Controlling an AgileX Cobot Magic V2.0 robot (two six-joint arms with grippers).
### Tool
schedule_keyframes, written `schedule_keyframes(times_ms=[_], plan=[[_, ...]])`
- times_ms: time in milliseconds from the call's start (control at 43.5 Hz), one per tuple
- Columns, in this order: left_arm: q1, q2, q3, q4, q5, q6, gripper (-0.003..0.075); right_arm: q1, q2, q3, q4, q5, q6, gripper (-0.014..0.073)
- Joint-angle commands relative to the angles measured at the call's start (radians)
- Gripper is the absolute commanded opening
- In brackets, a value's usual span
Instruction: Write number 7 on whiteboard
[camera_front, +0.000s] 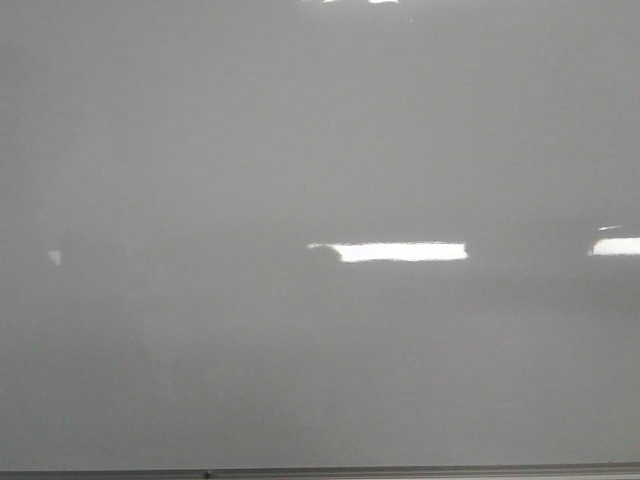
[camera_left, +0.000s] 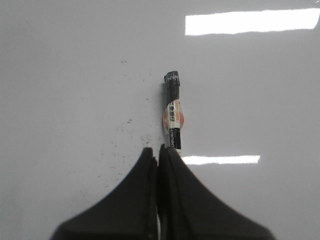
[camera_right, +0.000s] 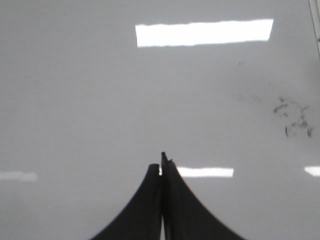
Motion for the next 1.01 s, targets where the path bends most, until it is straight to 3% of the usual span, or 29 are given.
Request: schedule_keyframes(times_ms=[0, 207, 598, 713, 989], plan=[[-0.007, -0.012, -0.004, -0.011, -0.135, -0.011, -0.0020, -0.007, -0.019, -0.029, -0.012, -0.140, -0.002, -0.0067], [-0.007, -0.003, -0.198, -0.011, -0.045, -0.022, -0.0021, -0.007, 0.014, -0.248, -0.012, 0.147, -0.002, -0.0067], [-0.007, 0.272, -0.721, -0.011, 0.498, -0.022, -0.0020, -0.007, 0.319, -0.694, -0.012, 0.575, -0.002, -0.0067], [-0.007, 0.352, -0.774, -0.011, 0.576, -0.022, -0.0021, -0.007, 0.403, -0.753, -0.012, 0.659, -0.002, -0.0067], [-0.007, 0.432, -0.741, -0.027, 0.590, -0.022, -0.0021, -0.007, 0.506, -0.754, -0.012, 0.715, -0.002, -0.0067]])
